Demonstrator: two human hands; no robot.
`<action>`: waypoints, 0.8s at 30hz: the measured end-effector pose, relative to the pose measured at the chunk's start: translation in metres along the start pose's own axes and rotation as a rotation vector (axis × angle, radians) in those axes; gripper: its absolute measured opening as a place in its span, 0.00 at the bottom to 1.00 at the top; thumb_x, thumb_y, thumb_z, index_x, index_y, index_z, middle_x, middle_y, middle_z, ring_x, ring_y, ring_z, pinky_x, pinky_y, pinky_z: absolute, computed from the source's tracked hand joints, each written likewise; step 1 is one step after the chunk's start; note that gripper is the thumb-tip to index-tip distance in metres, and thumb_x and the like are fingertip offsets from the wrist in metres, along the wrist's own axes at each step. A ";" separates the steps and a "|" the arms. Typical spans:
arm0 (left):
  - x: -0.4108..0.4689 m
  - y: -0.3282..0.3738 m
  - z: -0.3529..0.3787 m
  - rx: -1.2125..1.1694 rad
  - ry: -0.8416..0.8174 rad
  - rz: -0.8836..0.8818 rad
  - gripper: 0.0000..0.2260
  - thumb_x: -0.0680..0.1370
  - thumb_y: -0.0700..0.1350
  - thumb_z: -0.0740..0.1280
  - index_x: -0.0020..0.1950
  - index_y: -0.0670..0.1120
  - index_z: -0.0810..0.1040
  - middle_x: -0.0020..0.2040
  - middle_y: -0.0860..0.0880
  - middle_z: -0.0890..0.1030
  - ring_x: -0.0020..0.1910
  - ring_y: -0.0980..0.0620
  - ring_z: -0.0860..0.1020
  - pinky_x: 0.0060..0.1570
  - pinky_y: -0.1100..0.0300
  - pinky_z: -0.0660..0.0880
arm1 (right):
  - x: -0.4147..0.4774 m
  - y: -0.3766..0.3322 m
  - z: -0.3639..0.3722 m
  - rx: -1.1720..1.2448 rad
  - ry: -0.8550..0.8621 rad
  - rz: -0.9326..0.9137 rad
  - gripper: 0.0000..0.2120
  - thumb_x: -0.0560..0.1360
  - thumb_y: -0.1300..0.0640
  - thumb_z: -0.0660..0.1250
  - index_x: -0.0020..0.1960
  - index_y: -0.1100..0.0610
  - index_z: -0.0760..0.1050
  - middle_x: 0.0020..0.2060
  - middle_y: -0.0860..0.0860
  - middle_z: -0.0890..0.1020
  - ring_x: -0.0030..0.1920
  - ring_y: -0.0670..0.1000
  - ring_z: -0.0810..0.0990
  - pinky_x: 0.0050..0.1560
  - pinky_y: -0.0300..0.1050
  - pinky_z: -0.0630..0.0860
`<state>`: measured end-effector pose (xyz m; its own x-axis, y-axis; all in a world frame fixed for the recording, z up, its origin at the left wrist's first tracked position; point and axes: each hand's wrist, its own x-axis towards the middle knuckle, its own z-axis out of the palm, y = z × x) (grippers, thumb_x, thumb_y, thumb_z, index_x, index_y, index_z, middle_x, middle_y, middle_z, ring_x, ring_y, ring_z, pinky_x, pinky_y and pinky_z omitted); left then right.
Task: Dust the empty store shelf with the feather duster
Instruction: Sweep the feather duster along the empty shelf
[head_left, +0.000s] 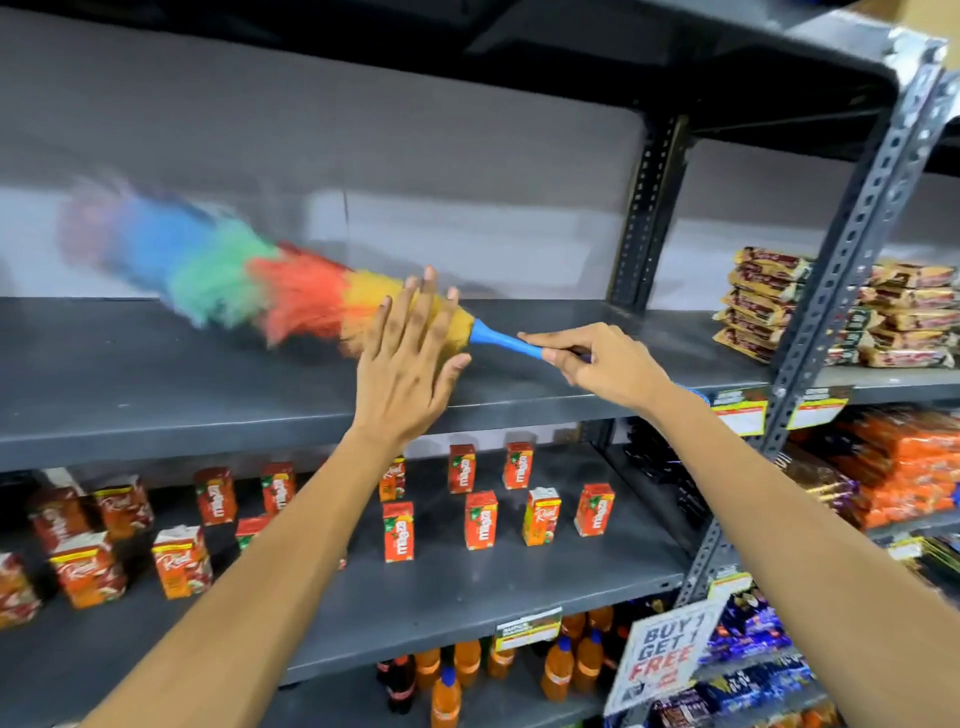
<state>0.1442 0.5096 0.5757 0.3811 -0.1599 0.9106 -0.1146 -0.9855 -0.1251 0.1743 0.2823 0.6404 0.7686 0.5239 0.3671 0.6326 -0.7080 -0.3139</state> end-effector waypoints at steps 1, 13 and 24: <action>-0.004 -0.002 -0.002 0.023 0.007 0.015 0.25 0.82 0.55 0.45 0.74 0.42 0.60 0.73 0.39 0.60 0.74 0.43 0.54 0.72 0.47 0.51 | 0.004 -0.003 0.005 0.008 -0.002 -0.019 0.16 0.80 0.51 0.61 0.63 0.35 0.73 0.25 0.25 0.74 0.34 0.47 0.72 0.43 0.46 0.71; -0.013 -0.031 -0.010 0.063 -0.108 -0.171 0.28 0.82 0.58 0.44 0.75 0.42 0.60 0.75 0.39 0.58 0.75 0.45 0.53 0.72 0.48 0.52 | 0.012 0.049 0.002 -0.371 0.015 0.237 0.17 0.78 0.49 0.59 0.64 0.31 0.70 0.55 0.50 0.83 0.55 0.58 0.80 0.48 0.49 0.75; 0.017 0.018 0.032 0.033 -0.308 -0.085 0.30 0.80 0.60 0.44 0.76 0.43 0.58 0.76 0.40 0.55 0.75 0.43 0.53 0.71 0.50 0.50 | -0.094 0.128 -0.051 -0.485 0.364 0.790 0.17 0.76 0.50 0.62 0.64 0.47 0.77 0.49 0.65 0.82 0.48 0.65 0.81 0.43 0.50 0.74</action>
<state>0.1777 0.4874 0.5761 0.6486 -0.0820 0.7567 -0.0430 -0.9965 -0.0711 0.1782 0.1184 0.6103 0.8248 -0.3012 0.4784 -0.2181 -0.9503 -0.2223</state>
